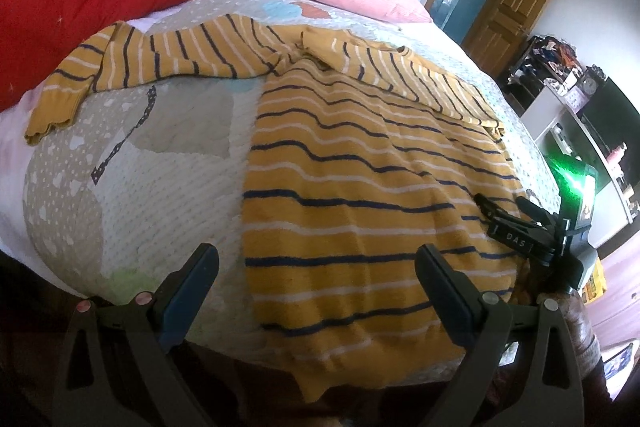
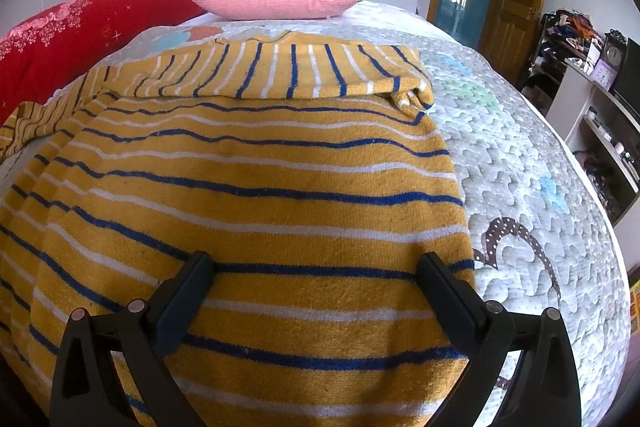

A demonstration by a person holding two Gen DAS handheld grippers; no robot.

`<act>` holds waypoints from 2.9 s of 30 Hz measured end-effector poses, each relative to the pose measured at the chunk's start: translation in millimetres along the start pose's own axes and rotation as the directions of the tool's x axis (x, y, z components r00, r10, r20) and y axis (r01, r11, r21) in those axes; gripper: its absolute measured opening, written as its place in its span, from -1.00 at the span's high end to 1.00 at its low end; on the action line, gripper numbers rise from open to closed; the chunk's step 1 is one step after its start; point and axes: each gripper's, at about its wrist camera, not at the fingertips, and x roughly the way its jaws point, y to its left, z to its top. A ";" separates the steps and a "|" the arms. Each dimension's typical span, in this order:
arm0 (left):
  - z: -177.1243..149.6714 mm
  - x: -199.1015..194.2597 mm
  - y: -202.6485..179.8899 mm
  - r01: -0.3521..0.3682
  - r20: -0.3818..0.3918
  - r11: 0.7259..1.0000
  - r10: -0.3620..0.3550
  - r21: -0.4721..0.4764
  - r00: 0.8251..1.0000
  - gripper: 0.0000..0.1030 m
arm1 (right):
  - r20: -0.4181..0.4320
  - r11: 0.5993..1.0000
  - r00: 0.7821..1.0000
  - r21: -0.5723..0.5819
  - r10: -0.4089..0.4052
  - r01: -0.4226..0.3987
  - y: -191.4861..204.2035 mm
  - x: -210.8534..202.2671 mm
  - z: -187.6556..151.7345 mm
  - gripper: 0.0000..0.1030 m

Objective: Fold small clothes

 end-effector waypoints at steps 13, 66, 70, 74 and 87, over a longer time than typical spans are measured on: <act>-0.6 3.7 13.0 -0.008 -0.008 0.999 0.007 -0.039 1.000 -0.91 | 0.020 1.000 1.000 0.006 -0.002 0.002 -1.1 -1.2 -3.5 -0.99; 117.5 30.4 239.0 -0.029 0.189 0.880 0.134 -0.474 0.973 -0.91 | 0.091 0.999 0.995 0.021 -0.036 0.034 6.3 -7.3 -15.8 -0.99; 151.0 -6.5 254.6 -0.294 0.267 0.862 0.423 -0.413 0.866 -0.91 | 0.097 0.999 0.995 0.023 -0.034 0.031 6.1 -7.1 -15.9 -0.99; 157.8 -31.6 265.6 -0.317 0.284 0.856 0.449 -0.409 0.847 -0.91 | 0.107 0.999 0.993 0.026 -0.040 0.037 6.7 -7.8 -17.5 -0.99; 96.6 19.5 277.2 0.101 0.177 0.787 0.011 -0.609 0.984 -0.91 | 0.117 0.999 0.992 0.027 -0.047 0.044 7.5 -8.8 -18.7 -0.99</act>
